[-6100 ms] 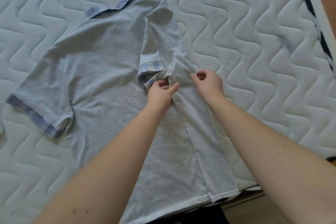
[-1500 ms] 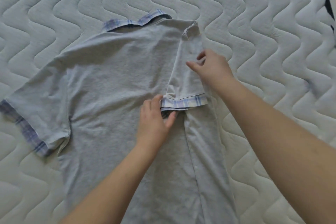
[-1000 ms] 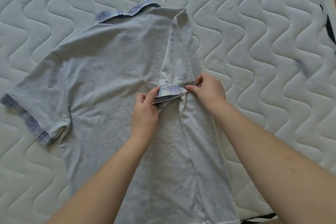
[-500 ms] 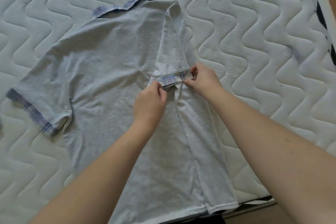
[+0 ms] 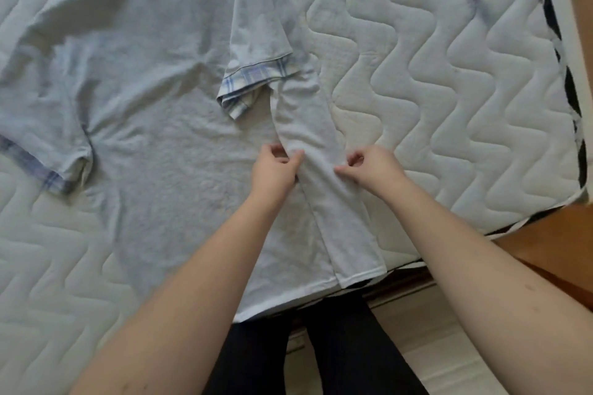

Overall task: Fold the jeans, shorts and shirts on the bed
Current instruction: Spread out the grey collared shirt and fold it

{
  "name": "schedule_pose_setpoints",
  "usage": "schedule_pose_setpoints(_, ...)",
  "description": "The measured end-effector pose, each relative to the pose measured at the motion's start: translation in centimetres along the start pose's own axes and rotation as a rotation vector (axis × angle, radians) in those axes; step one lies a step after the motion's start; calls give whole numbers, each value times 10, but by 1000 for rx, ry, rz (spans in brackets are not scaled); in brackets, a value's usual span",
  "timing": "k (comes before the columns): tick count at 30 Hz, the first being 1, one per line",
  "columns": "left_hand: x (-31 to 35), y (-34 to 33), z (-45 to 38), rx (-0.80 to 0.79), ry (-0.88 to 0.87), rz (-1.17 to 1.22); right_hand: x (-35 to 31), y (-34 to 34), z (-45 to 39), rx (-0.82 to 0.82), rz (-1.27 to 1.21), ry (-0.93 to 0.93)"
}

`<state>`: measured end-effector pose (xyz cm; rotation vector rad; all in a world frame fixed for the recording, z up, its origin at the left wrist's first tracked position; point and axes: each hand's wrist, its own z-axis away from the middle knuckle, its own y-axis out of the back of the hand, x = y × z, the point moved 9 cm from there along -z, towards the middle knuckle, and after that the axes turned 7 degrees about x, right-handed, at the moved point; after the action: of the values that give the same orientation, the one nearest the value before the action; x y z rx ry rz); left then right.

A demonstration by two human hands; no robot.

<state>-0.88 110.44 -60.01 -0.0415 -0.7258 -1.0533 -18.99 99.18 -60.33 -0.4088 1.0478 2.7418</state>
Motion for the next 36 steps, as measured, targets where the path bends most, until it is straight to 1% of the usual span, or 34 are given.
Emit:
schedule_pose_setpoints(2,-14,-10,11,-66,-14,-66,12,-9,12,-57,28,10)
schedule_pose_setpoints(3,-19,-11,16,-52,-35,-92,19,-14,17,-73,35,11)
schedule_pose_setpoints(6,-38,-3,25,108,-50,-65,38,-21,31,-68,-18,19)
schedule_pose_setpoints(7,-46,-2,29,129,-33,-22,43,-24,35,-77,-48,20)
schedule_pose_setpoints(8,-55,-4,34,111,-5,26,48,-28,39,-101,-84,19)
schedule_pose_setpoints(10,-71,-20,46,-28,29,75,56,-37,48,-165,-112,28)
schedule_pose_setpoints(12,-88,-41,59,-182,61,16,64,-44,58,-200,-51,47)
schedule_pose_setpoints(13,-95,-46,65,-208,71,-39,68,-45,62,-182,-24,48)
schedule_pose_setpoints(14,-99,-48,70,-191,64,-103,73,-44,66,-149,-14,41)
schedule_pose_setpoints(16,-105,-42,76,-77,38,-200,84,-45,72,-104,-42,6)
schedule_pose_setpoints(17,-107,-39,79,-28,36,-204,90,-48,75,-108,-62,-9)
schedule_pose_setpoints(18,-109,-39,84,-15,44,-159,95,-51,79,-128,-66,-19)
schedule_pose_setpoints(20,-117,-47,95,-72,86,-40,107,-59,88,-174,-25,-38)
schedule_pose_setpoints(21,-123,-51,98,-107,96,-34,113,-62,93,-191,-5,-49)
schedule_pose_setpoints(23,-132,-56,102,-143,91,-132,123,-68,102,-233,11,-66)
schedule_pose_setpoints(25,-140,-54,105,-119,84,-249,129,-73,109,-269,29,-69)
schedule_pose_setpoints(27,-151,-48,107,-74,131,-288,134,-72,115,-245,55,-79)
schedule_pose_setpoints(29,-166,-45,113,-63,181,-259,137,-69,119,-198,56,-93)
schedule_pose_setpoints(32,-172,-47,122,-128,125,-330,141,-71,128,-181,31,-125)
schedule_pose_setpoints(34,-173,-47,124,-151,97,-469,143,-68,132,-174,118,-150)
schedule_pose_setpoints(36,-171,-40,125,-126,82,-616,142,-61,135,-165,255,-164)
